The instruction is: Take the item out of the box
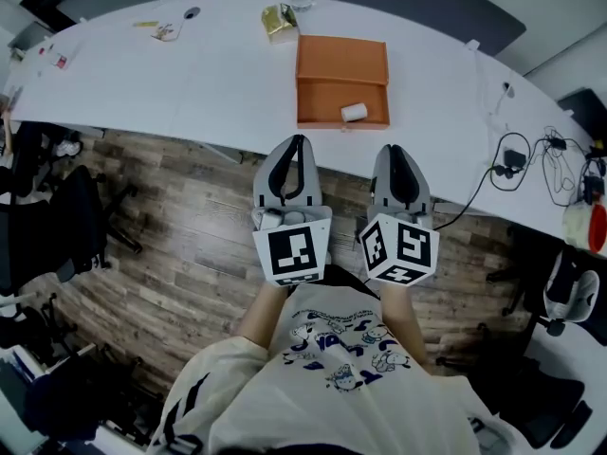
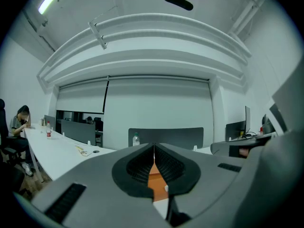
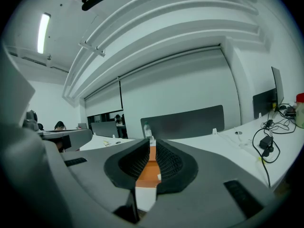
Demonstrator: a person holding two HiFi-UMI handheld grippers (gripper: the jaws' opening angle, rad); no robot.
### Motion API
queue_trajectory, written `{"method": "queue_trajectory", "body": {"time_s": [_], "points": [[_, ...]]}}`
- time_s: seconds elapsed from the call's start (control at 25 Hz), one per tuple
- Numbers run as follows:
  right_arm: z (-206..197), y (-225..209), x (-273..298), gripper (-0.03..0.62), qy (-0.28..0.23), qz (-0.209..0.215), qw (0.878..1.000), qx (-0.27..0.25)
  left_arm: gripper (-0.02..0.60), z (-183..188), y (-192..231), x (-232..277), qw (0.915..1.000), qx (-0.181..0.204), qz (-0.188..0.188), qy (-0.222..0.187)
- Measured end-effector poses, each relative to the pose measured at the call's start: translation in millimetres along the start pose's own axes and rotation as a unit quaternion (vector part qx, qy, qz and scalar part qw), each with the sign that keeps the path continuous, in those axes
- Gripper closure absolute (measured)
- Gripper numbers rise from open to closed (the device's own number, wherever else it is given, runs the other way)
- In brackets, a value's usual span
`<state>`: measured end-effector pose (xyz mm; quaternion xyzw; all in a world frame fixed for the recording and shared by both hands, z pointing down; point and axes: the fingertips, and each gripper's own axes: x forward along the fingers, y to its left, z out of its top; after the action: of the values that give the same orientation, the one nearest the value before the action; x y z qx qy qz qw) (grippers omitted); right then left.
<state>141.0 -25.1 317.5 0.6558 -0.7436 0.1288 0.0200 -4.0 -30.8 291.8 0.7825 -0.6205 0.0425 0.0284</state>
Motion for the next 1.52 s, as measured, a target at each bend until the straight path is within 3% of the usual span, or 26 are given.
{"method": "queue_trajectory", "body": {"time_s": [0.76, 1.52], "points": [[-2, -9, 112, 0.537, 0.038, -0.03, 0.999, 0.003, 0.563, -15, 30, 114, 0.9985, -0.009, -0.042, 0.034], [-26, -16, 188, 0.537, 0.095, -0.043, 0.995, 0.002, 0.563, -40, 43, 194, 0.9949, -0.014, -0.072, 0.069]]}}
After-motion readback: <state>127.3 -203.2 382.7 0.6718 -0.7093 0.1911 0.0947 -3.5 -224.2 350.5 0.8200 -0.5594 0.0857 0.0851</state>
